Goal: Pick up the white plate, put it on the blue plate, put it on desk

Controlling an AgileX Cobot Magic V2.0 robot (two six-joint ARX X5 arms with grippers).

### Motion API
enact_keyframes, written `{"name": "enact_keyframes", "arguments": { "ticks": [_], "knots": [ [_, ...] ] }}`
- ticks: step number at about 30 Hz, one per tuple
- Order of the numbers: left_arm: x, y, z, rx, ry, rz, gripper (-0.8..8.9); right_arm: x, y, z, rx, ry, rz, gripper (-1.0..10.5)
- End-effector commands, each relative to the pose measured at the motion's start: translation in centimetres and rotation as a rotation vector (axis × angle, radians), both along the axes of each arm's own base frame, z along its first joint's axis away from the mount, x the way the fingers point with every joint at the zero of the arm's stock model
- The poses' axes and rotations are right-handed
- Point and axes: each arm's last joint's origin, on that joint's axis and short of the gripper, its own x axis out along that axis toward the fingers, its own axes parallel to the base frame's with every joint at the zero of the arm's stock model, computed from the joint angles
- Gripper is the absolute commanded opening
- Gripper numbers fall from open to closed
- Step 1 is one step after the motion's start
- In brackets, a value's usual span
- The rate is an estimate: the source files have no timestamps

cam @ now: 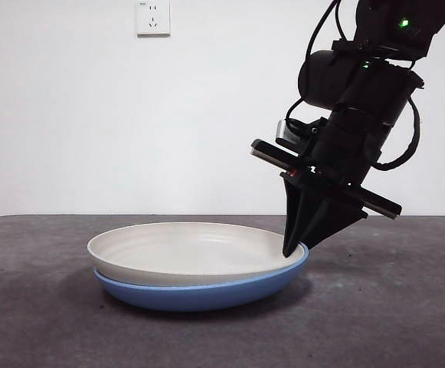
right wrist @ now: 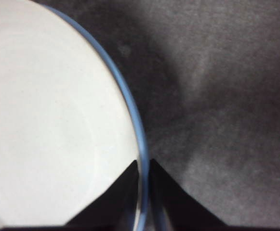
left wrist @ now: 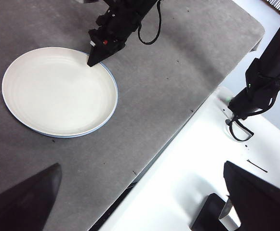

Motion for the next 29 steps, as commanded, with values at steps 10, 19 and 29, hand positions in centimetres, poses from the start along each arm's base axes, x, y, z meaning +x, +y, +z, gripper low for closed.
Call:
{"name": "enact_keyframes", "arguments": {
  "ticks": [10,19,29],
  "knots": [
    [0.1,-0.1,0.3,-0.008,-0.017,-0.002,6.56,0.2,0.3,1.0,0.004,-0.045,0.020,5.6],
    [0.1,-0.1,0.3,-0.008,-0.017,-0.002,6.56,-1.6,-0.6,6.2,0.067,-0.180,0.023,7.0],
    [0.1,-0.1,0.4,-0.012,-0.024,-0.002,6.56,-7.7,-3.6,13.8,0.101,-0.360,0.103,7.0]
  ]
}}
